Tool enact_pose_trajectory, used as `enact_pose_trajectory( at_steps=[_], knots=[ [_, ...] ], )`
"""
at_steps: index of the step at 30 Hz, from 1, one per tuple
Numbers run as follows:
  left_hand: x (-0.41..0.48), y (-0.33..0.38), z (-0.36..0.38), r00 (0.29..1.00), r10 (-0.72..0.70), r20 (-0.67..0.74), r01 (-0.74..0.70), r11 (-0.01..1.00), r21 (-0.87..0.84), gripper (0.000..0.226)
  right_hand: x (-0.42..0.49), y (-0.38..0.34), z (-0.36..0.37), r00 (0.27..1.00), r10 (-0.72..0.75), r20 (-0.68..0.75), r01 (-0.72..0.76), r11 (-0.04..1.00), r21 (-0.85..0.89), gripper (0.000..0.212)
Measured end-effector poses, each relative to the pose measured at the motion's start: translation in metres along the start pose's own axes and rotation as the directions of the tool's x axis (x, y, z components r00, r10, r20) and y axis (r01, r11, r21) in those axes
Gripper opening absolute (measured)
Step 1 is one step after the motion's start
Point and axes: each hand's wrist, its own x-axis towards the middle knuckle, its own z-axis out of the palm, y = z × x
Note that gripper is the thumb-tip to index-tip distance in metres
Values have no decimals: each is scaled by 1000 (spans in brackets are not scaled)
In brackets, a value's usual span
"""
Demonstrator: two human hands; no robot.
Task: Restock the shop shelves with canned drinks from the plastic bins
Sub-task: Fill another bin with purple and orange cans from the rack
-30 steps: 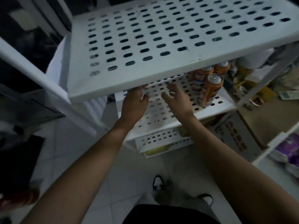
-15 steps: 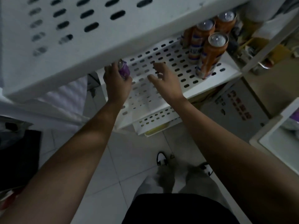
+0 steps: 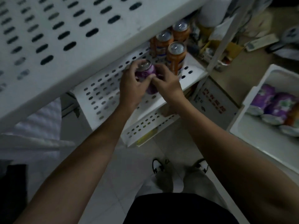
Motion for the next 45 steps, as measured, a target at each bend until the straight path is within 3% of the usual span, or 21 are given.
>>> enact_pose_trajectory(
  at_steps=[6,10,14,17,21,23,31,34,39,45],
  knots=[
    [21,104,85,966,159,203,-120,974,-192,44,-35,10,-132,981,122,-152,-111,990,82,62],
    [4,176,151,880,323,348,-236,934,-270,51,-80,27,-213,913,162,-374,-162,986,31,44],
    [-27,231,212,759,429,490,-288,895,-340,51,-125,50,-279,772,219,-597,-283,959,-14,51],
    [-51,260,252,654,440,615,-261,895,-363,52,-156,73,-318,629,321,-708,-407,912,52,50],
    [-74,276,292,530,389,753,-216,921,-324,50,-193,100,-364,406,446,-798,-637,764,103,64],
    [-83,279,310,461,360,811,-193,933,-304,50,-205,111,-383,341,464,-818,-723,686,88,69],
    [-94,290,358,274,302,913,-279,934,-224,48,-204,142,-405,388,415,-823,-859,486,-160,68],
    [-93,292,364,246,300,922,-298,928,-223,50,-200,144,-405,422,311,-851,-832,507,-227,58],
    [-80,283,357,326,304,895,-230,944,-237,46,-184,136,-405,499,124,-858,-687,660,-304,54],
    [-53,262,316,562,287,776,-154,958,-242,38,-144,103,-373,653,87,-752,-470,826,-312,47]
  ],
)
